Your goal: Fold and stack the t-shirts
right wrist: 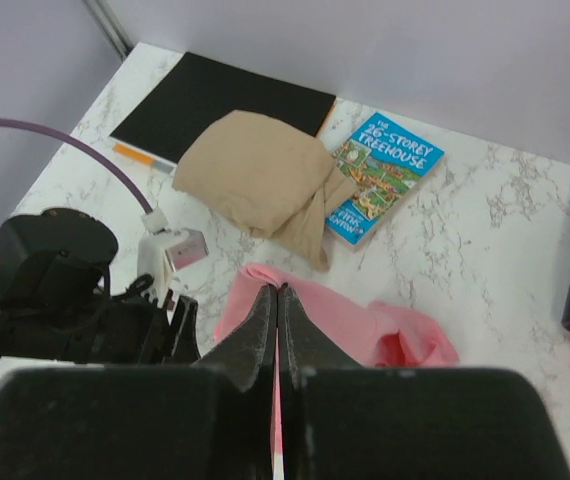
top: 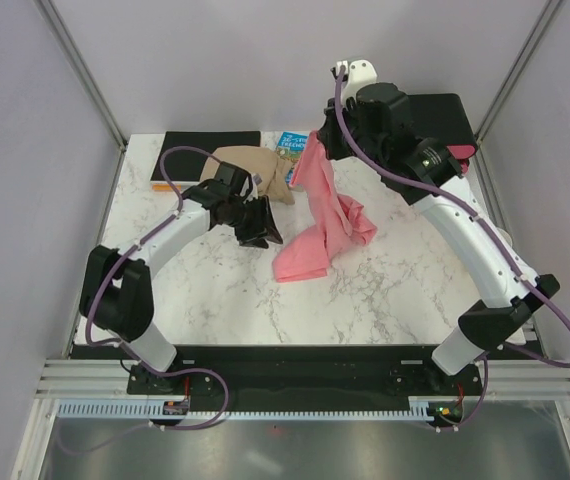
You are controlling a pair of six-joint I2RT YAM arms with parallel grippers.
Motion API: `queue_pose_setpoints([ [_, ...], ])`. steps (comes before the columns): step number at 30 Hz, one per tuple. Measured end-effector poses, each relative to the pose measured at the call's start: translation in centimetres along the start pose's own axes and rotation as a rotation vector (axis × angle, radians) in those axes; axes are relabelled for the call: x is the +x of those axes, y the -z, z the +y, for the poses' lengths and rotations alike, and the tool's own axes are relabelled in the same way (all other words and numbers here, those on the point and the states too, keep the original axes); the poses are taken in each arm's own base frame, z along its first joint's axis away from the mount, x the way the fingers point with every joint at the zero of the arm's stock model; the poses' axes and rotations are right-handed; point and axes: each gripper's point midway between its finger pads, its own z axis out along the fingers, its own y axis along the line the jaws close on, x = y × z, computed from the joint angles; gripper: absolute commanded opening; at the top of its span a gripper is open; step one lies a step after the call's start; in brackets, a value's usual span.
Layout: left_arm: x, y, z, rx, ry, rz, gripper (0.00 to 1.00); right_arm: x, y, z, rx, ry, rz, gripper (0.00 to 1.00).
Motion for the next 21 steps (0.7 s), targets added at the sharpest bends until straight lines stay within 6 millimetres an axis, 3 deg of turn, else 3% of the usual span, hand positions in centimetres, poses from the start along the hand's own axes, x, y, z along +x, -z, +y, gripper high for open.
queue_pose_setpoints([
  [10, 2.3, -3.6, -0.8, -0.035, -0.095, 0.148, 0.58, 1.4, -4.1, -1.2, 0.04, 0.052, 0.011, 0.0],
  [21, 2.7, -7.7, -3.4, -0.04, -0.229, 0.219, 0.58, 6.7, -6.2, -5.8, 0.139, 0.032, 0.122, 0.0],
])
